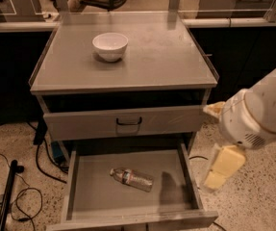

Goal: Pick water bottle from middle drawer and place on counter

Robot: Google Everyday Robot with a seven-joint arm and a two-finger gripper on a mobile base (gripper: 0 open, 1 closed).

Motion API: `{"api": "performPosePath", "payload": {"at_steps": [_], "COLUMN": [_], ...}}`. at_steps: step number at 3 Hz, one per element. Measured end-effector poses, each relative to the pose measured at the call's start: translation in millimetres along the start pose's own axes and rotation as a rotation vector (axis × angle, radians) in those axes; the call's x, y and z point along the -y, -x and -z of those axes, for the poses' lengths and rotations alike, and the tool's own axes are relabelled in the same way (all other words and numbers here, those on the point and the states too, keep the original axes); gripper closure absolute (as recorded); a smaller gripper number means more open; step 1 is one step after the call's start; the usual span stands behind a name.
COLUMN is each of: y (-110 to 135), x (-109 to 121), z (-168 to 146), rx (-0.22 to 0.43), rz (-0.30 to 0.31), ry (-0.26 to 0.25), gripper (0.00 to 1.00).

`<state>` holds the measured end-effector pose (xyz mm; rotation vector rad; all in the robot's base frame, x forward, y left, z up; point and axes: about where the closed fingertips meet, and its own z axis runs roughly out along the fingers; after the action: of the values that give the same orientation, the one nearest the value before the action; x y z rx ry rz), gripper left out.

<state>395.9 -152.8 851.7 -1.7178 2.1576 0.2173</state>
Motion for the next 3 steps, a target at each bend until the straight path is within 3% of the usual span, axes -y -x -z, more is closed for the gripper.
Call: {"api": "performPosePath", "payload": {"at_steps": [1, 2, 3], "y": [-3, 0, 0], "x": [-1, 13, 13], "z": [-34, -66, -66], "rx": [0.074, 0.125, 0.125], "rz": [-0.053, -0.121, -0.121], "ry": [-0.028, -0.108, -0.108], "gripper": [0.0, 0.0, 0.0]}}
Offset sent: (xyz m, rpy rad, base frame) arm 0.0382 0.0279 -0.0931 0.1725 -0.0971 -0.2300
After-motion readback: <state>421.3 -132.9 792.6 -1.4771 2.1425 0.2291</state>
